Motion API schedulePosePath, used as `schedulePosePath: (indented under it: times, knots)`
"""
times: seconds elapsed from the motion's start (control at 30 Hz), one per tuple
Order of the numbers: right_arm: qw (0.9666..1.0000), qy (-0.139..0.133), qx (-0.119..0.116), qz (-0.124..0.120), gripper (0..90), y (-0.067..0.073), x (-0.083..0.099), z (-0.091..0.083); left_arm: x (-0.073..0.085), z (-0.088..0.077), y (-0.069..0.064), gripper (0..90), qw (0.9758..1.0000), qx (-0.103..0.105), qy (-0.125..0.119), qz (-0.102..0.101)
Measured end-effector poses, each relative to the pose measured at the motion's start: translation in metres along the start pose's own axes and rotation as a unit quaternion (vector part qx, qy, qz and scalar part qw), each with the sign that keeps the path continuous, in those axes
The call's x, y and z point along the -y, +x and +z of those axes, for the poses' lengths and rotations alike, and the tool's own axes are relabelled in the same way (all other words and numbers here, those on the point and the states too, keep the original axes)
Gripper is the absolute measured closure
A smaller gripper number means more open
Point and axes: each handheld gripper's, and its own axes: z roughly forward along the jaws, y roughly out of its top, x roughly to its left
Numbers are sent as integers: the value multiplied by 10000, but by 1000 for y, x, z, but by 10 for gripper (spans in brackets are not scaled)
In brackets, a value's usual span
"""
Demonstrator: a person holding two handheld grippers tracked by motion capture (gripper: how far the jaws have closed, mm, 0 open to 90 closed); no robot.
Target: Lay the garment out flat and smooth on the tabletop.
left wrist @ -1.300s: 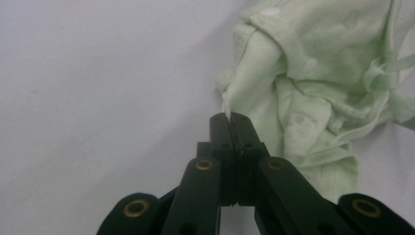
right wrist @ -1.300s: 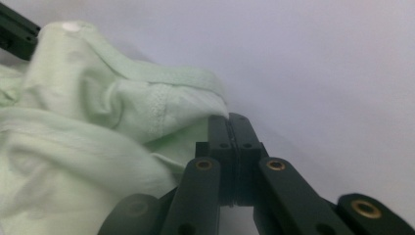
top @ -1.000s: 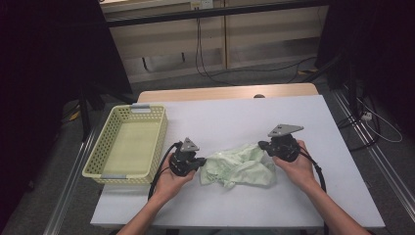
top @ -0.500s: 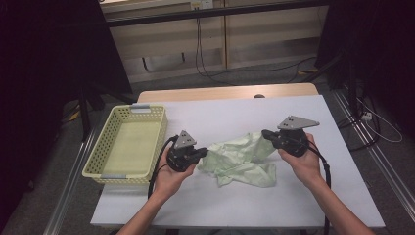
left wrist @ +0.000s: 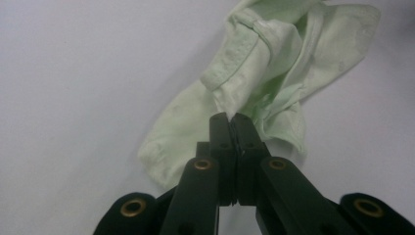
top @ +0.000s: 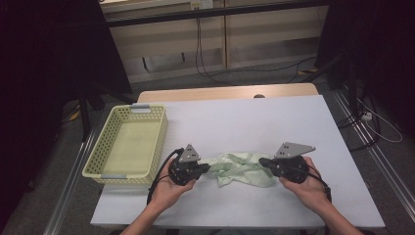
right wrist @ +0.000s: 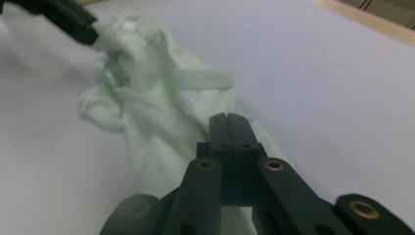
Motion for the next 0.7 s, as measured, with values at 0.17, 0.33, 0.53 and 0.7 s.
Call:
schedulePosePath:
  times: [0.17,0.33,0.53,0.7]
  knots:
    - [9997,243,-65,3,900,5,18,-3,4,-2,3,815,9999,18,-140,-9]
    - [9996,220,-123,136,897,0,22,-3,2,-4,6,627,9991,-123,-402,-52]
    - [9990,-109,-249,342,755,-5,17,-2,3,-9,13,507,9981,-35,-554,-251]
    - [9986,-174,-306,402,640,-8,15,3,7,-5,20,435,9983,68,-438,-372]
